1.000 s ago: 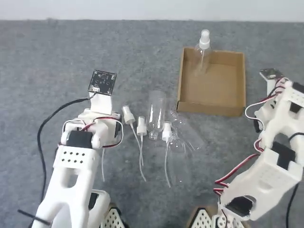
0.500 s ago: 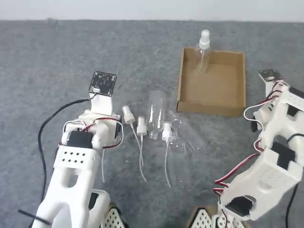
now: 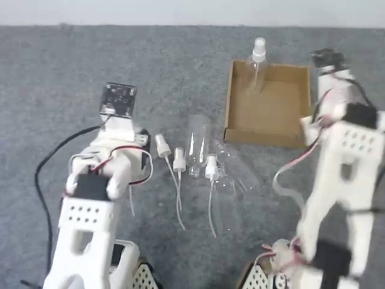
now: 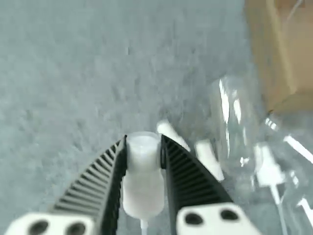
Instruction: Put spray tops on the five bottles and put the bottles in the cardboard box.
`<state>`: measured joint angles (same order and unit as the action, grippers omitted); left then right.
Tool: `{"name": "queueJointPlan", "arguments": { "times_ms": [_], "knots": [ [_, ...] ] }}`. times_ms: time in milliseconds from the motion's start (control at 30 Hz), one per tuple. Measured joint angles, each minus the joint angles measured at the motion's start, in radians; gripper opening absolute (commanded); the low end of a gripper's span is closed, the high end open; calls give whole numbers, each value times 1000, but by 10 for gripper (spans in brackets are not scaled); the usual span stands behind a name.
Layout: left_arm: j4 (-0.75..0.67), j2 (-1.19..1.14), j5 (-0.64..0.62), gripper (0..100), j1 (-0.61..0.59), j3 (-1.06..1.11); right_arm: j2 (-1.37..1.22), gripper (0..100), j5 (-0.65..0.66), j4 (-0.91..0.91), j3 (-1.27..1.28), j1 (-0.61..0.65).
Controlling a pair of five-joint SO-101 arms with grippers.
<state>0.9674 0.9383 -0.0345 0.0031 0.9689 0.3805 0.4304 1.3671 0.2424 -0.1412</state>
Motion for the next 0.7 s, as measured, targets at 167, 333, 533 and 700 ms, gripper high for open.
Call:
{"name": "queueJointPlan", "arguments": {
  "times_ms": [167, 333, 533, 700],
  "knots": [
    [40, 123, 0, 12, -3, -98, 269, 2, -123, -37, 187, 224],
    [87, 133, 0, 12, 5, -287, 397, 6, -218, -123, 333, 474],
    [87, 77, -32, 12, 5, -494, 413, 6, -276, -305, 440, 675],
    [87, 29, -147, 12, 3, -623, 413, 6, -281, -486, 552, 772]
  ]
}}
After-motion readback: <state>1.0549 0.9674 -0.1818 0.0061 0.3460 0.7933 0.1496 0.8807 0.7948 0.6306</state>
